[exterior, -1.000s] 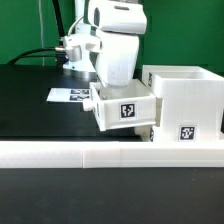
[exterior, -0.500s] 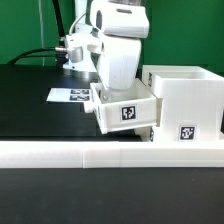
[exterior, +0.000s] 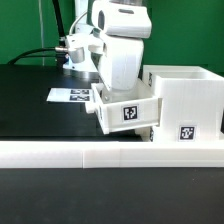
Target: Assemble drawer
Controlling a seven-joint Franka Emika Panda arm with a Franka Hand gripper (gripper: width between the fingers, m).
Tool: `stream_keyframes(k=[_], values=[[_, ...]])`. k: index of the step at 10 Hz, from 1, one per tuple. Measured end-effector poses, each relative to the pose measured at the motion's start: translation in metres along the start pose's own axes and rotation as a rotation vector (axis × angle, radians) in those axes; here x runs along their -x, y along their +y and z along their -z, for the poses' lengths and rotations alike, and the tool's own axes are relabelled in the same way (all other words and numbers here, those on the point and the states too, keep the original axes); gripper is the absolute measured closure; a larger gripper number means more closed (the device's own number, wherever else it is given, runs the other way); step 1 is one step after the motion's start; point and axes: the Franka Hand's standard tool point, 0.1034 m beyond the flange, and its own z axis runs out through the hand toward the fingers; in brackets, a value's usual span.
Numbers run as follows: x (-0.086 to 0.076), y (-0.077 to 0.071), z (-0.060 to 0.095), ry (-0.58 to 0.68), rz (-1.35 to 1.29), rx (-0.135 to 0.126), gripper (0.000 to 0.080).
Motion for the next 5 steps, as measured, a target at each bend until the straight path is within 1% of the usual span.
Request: stream_keyframes(k=[3, 5], values=[[-0.0019, 0.0018, 0.0002, 0.0, 0.003, 0.002, 0.0752], [-0.0095, 0.0057, 0.0029, -0.002, -0.023, 0.015, 0.0752]])
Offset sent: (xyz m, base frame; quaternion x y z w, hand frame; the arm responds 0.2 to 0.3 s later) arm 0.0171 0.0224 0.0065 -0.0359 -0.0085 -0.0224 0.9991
